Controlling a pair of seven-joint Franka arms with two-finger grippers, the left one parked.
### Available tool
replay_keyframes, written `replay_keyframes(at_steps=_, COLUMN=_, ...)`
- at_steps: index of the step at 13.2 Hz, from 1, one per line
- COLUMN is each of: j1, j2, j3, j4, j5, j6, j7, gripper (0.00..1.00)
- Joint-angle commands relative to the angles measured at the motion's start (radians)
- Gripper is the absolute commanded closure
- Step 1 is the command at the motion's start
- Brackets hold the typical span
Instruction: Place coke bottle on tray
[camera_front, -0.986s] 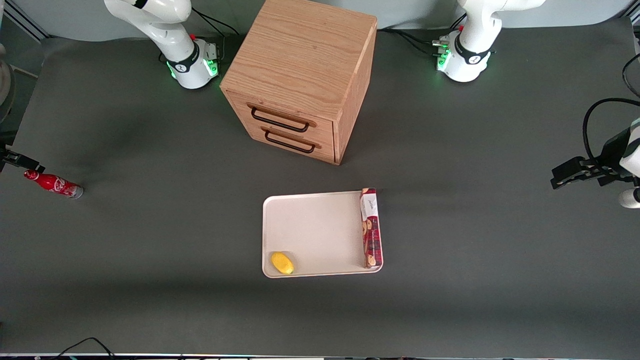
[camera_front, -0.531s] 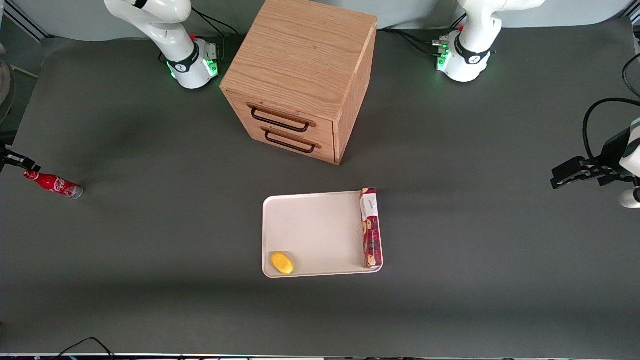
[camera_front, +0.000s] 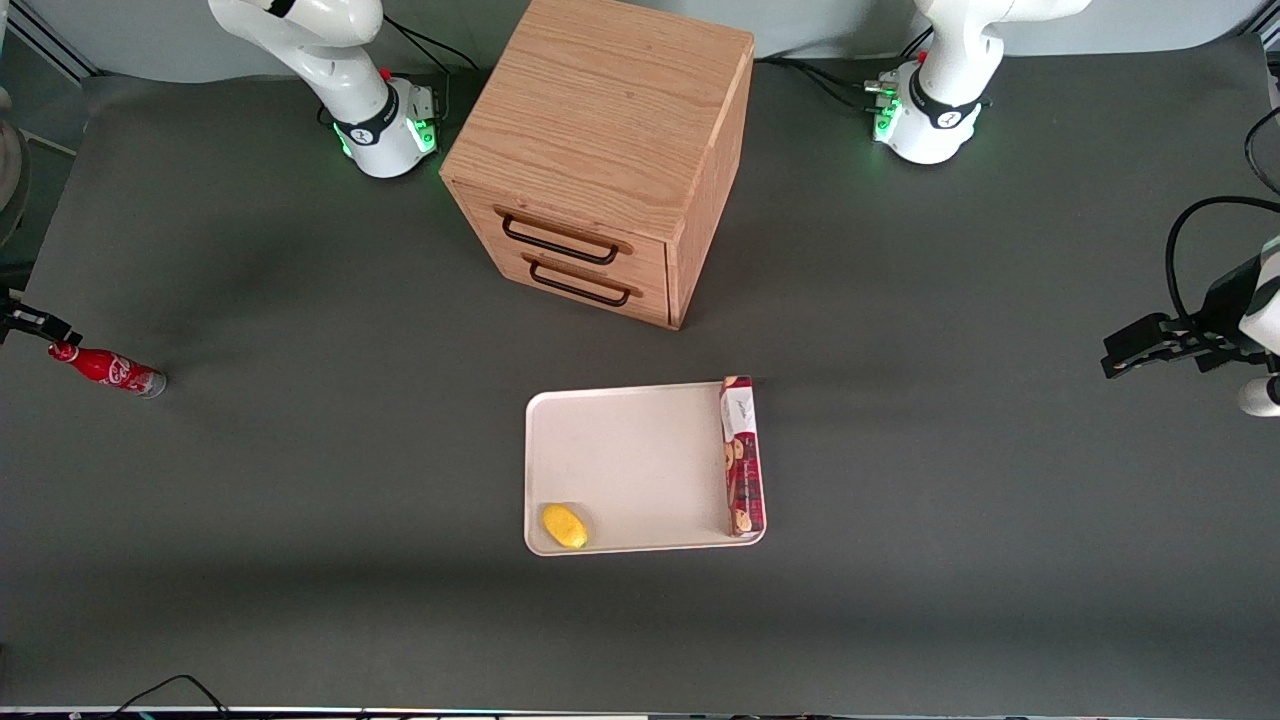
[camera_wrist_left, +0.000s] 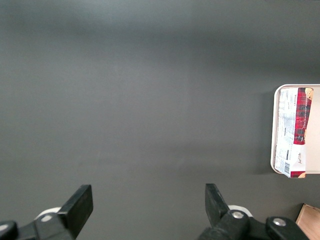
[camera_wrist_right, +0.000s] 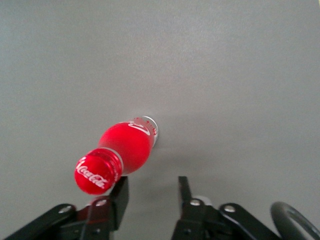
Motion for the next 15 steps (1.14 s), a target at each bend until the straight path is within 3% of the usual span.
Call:
replay_keyframes(at_steps=1, j1=0.007, j2=-0.047, j3=-0.007, j4=0.016, j5=0.019, j6=-0.070, j7=-0.010, gripper=0.00)
replay_keyframes(at_steps=3, j1=0.007, j2=-0.101, j3=-0.013, j4=0.019, j5=0.006, j6=-0.136, j7=-0.001, gripper=0.00)
replay_keyframes(at_steps=6, j1=0.008, j2=-0.196, j3=-0.009, j4=0.068, j5=-0.149, j6=-0.253, j7=0.170, gripper=0.00)
replay_keyframes(at_steps=9, j1=0.011, j2=-0.280, j3=-0.018, j4=0.183, j5=-0.175, j6=-0.447, j7=0.171, gripper=0.00)
replay_keyframes(at_steps=12, j1=0.011, j2=-0.417, j3=-0.018, j4=0.311, j5=-0.329, j6=-0.639, j7=0.208, gripper=0.00)
replay_keyframes(at_steps=15, j1=0.013, j2=-0.442, j3=-0.010, j4=0.401, j5=-0.350, j6=-0.767, j7=0.214, gripper=0.00)
